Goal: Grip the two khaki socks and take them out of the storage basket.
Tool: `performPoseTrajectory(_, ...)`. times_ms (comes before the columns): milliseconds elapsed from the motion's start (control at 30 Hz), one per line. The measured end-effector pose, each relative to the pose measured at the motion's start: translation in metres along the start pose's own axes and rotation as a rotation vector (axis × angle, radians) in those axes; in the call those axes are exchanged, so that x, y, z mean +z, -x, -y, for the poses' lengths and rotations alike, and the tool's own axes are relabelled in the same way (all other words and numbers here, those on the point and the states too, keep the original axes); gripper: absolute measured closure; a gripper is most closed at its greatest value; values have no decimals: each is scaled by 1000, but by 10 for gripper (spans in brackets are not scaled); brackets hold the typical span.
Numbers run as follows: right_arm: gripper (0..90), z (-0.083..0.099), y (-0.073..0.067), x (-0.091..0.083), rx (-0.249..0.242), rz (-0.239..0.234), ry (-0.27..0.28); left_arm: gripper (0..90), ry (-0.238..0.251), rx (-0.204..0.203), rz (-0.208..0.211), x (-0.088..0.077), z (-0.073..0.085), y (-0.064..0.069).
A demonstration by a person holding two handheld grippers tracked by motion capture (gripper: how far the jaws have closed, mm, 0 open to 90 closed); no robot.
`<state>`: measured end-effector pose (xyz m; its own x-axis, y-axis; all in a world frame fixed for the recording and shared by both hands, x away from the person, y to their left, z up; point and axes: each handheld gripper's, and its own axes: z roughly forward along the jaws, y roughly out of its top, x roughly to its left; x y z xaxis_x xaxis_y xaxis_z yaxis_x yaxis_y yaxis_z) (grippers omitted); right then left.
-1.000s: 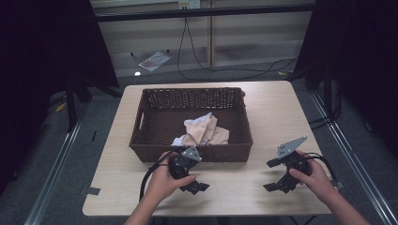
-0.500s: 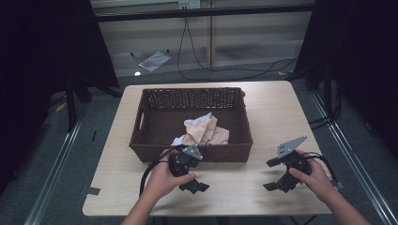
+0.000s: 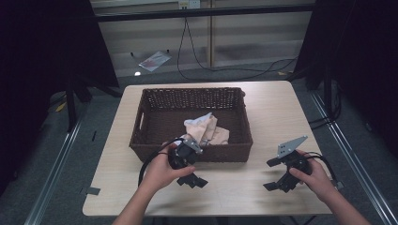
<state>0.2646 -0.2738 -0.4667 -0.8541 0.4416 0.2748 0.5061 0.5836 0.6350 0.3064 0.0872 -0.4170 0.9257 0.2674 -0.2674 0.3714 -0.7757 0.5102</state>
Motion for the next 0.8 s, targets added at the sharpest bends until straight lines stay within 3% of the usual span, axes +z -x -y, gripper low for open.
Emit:
performPoseTrajectory(167, 16, 0, 0, 0, -3, -1, -4, 54, -12, 13, 15, -8, -5, -1)
performPoseTrajectory(267, 16, 0, 0, 1, -1, -1, -7, 54, -4, -13, 21, -13, -9, -1)
performPoseTrajectory(333, 16, 0, 0, 1, -3, -1, -7, 54, -31, 10, 14, -17, -13, -3)
performPoseTrajectory(433, 16, 0, 0, 1, 0, -3, -6, 54, -14, -15, 7, -22, -17, -4)
performPoseTrajectory(600, 16, 0, 0, 1, -2, -3, -5, 53, -20, -12, 9, -32, -26, -7)
performPoseTrajectory(800, 16, -1, 0, 1, -6, -1, -2, 56, -11, -37, -9, -41, -35, -15)
